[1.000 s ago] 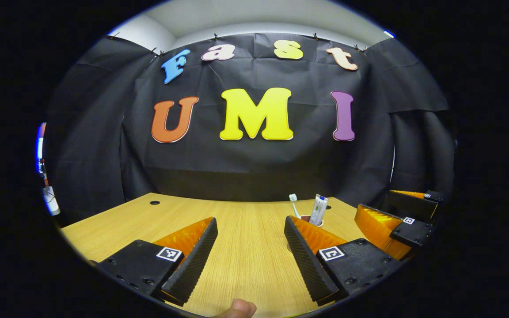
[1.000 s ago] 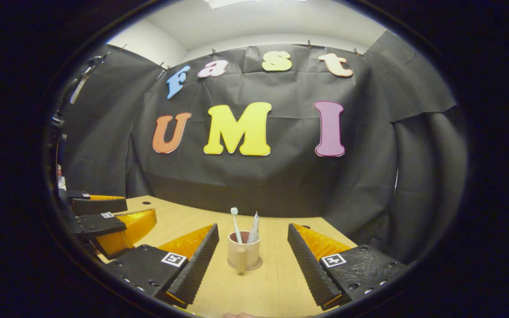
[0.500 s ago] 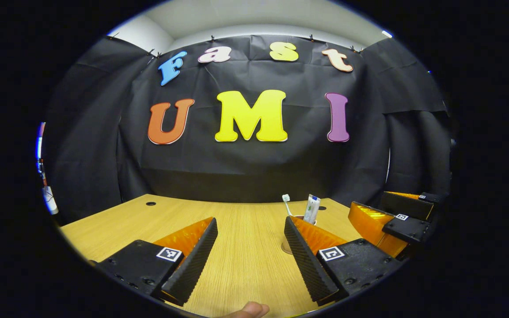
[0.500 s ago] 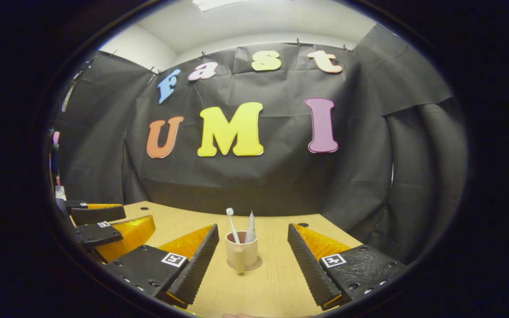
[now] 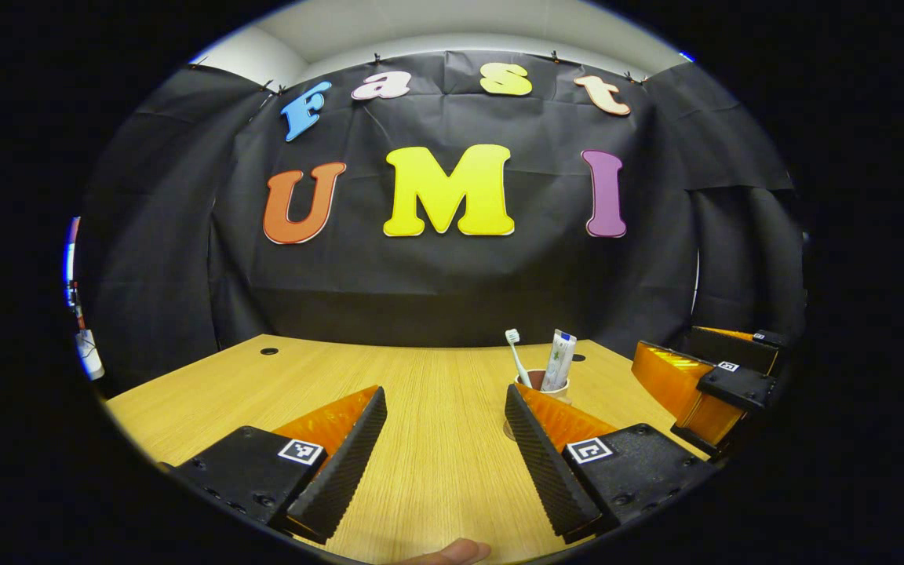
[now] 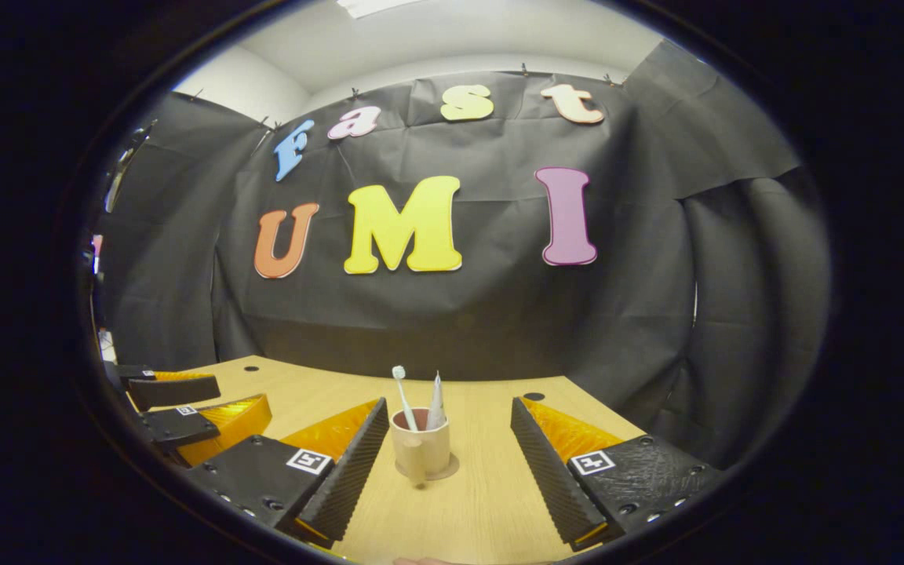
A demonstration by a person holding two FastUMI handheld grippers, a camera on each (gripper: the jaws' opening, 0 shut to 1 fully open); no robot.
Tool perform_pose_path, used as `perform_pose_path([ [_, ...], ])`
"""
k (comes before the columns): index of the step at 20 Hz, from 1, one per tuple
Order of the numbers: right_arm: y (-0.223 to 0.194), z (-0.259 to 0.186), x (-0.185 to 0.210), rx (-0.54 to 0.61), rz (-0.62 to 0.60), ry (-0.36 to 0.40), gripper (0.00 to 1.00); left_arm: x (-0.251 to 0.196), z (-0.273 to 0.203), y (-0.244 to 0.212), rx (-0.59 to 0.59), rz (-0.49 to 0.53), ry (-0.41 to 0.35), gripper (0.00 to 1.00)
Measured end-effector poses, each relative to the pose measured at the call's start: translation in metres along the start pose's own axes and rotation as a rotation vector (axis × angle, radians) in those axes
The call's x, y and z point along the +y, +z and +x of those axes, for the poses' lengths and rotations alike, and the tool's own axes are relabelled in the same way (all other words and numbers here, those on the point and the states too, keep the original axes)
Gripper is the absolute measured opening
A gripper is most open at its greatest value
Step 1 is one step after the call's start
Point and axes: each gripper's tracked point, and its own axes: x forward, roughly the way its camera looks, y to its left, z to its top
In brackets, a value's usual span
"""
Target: Put the toothbrush and toothpaste on the desktop into the cup, then pick up the cup and place it on the coaster on the desktop.
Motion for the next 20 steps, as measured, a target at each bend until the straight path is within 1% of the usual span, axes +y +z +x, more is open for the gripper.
perform_pose_path([
  [6, -0.0013, 0.0032, -0.0014, -0.001, -0.004, 0.000, 0.94, -0.0081, -0.0001, 0.0027, -0.024, -0.010, -0.025, 0.96],
  [14, -0.0063, 0.0039, 0.0010, 0.010, -0.002, 0.010, 0.94, -0.0018, 0.0013, 0.0003, -0.014, -0.019, -0.006, 0.96],
  [20, -0.0106, 0.0040, 0.0060, 0.016, -0.015, 0.019, 0.94, -0.0057, -0.0013, 0.0002, -0.021, -0.005, -0.010, 0.96],
])
